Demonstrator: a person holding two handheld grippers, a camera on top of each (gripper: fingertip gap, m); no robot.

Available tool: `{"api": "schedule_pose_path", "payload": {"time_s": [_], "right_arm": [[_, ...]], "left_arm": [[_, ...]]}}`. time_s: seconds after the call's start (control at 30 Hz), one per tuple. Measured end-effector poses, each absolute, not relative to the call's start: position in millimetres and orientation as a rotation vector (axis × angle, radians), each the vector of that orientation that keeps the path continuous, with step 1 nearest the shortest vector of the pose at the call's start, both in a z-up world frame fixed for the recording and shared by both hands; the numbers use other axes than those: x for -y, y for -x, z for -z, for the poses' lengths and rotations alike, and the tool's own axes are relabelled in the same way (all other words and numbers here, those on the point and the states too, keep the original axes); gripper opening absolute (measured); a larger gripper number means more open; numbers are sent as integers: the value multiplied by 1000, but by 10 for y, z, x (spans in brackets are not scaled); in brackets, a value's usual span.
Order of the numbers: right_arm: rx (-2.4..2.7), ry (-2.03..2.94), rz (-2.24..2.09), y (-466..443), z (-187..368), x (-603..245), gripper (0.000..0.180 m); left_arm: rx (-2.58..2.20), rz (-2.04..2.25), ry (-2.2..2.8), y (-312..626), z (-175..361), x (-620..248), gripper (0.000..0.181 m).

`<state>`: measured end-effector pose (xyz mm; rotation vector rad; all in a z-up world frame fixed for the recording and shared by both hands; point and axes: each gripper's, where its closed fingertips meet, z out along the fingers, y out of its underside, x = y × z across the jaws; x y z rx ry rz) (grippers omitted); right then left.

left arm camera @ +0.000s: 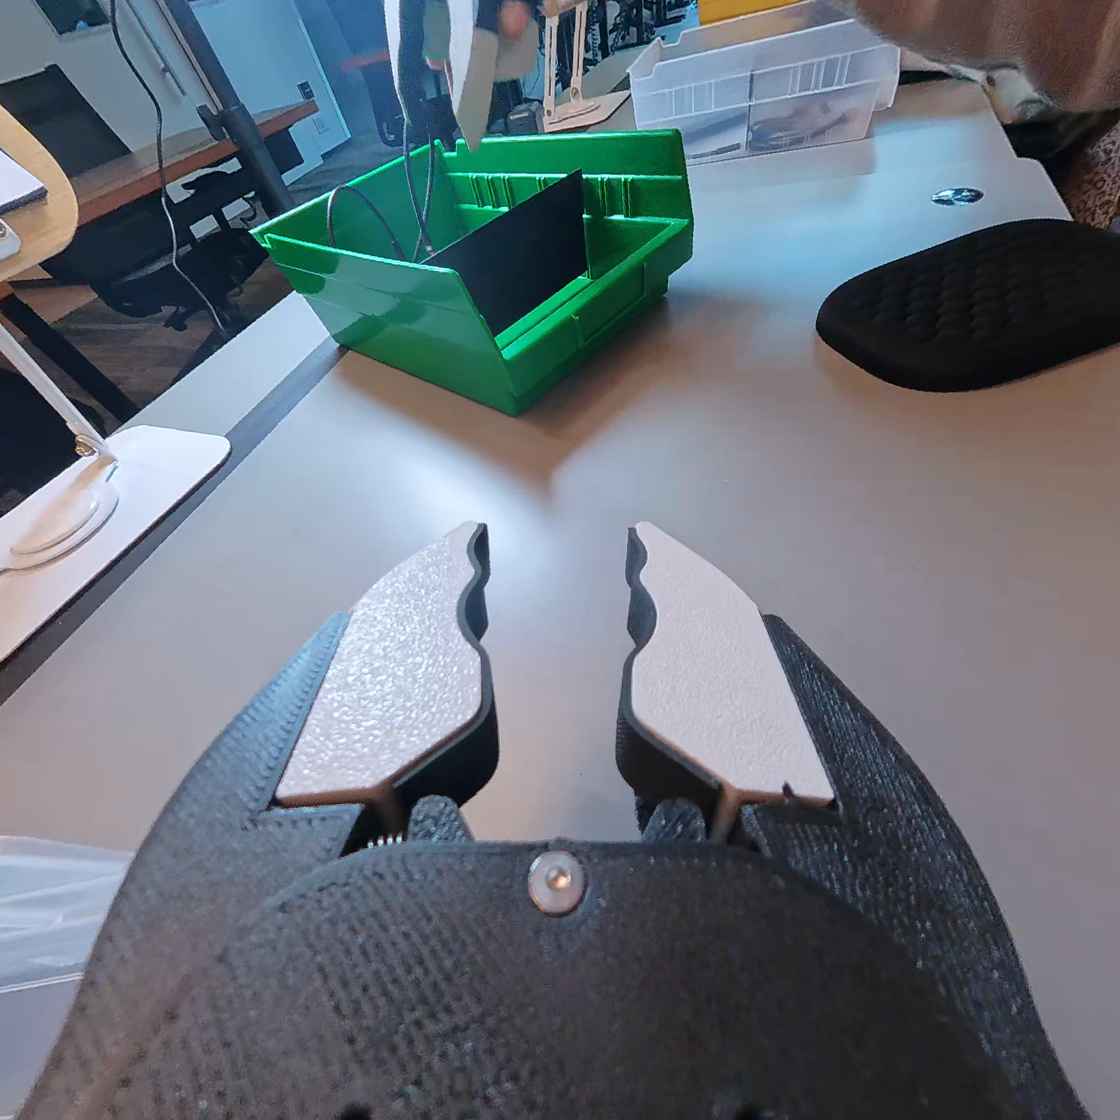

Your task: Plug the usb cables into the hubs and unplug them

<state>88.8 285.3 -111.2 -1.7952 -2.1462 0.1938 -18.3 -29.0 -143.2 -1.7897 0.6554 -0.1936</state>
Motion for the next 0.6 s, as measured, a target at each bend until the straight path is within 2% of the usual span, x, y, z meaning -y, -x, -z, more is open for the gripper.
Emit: {"api": "schedule_pose_path", "payload": {"time_s": [0.23,0.4,0.6], "right_arm": [[1708,1390,-716,-655,470,-1816,55],[1659,1314,-944,-774,774,-978,51],[1600,1322,-1089,-817,1230,-586,46]], "left_arm": [[-614,151,1760,288,1342,265,39],[-477,98,1699,585,1123,257,22],[-314,-25,1626,1081,798,335,6]]}}
